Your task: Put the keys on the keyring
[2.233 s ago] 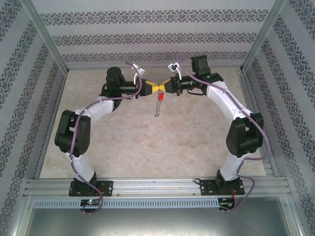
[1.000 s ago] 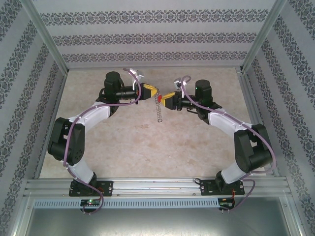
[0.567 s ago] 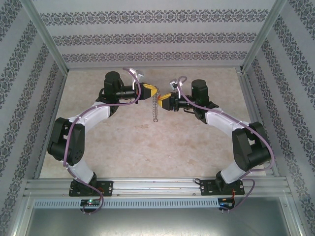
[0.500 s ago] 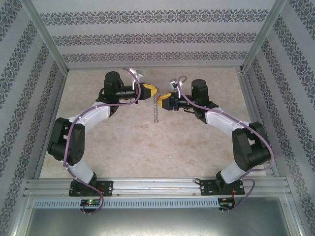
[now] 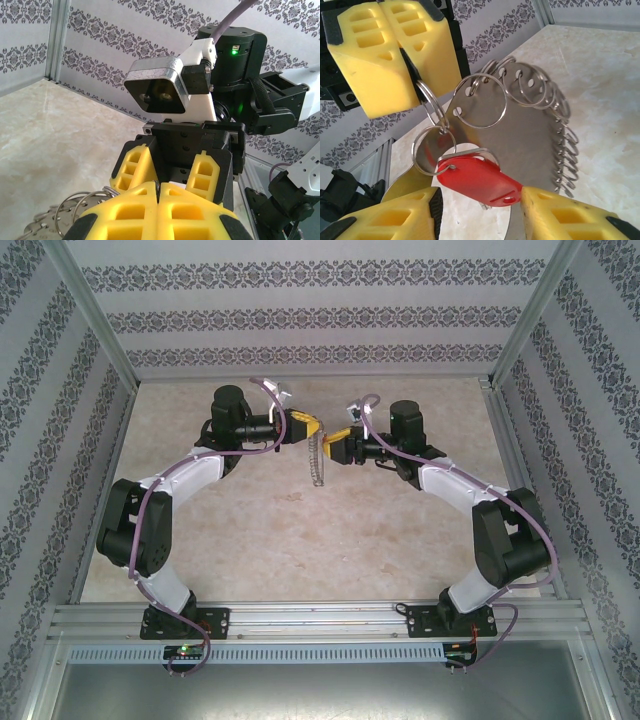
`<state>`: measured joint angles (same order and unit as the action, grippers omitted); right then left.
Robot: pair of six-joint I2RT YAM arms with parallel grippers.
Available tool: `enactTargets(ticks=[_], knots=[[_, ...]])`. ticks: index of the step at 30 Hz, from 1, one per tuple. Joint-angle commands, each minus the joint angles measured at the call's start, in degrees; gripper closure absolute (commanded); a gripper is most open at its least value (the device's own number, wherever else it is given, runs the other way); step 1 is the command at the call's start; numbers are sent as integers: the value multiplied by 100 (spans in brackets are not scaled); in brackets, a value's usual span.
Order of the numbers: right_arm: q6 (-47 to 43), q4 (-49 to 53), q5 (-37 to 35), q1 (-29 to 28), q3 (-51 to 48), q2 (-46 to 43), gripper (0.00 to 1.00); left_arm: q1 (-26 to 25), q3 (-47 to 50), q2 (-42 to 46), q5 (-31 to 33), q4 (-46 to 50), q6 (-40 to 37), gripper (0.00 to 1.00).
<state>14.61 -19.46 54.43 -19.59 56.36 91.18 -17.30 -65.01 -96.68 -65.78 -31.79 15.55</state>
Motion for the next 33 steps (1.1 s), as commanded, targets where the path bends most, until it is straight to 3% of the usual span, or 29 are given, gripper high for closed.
enactTargets(ticks=[1, 12, 24, 28, 33], knots=[[-194, 7, -8, 42, 209, 58, 53, -50, -68, 211, -172, -319, 104, 100], [-155, -57, 325, 19, 446, 216, 55, -47, -81, 174, -224, -399, 200, 100], [-152, -65, 565, -55, 228, 234, 94, -49, -41, 229, -43, -288, 52, 100], [-158, -16, 565, -107, 269, 235, 100, -46, 19, 277, 55, -291, 24, 100], [-180, 72, 598, -203, 413, 295, 100, -47, 67, 315, 59, -302, 16, 100]])
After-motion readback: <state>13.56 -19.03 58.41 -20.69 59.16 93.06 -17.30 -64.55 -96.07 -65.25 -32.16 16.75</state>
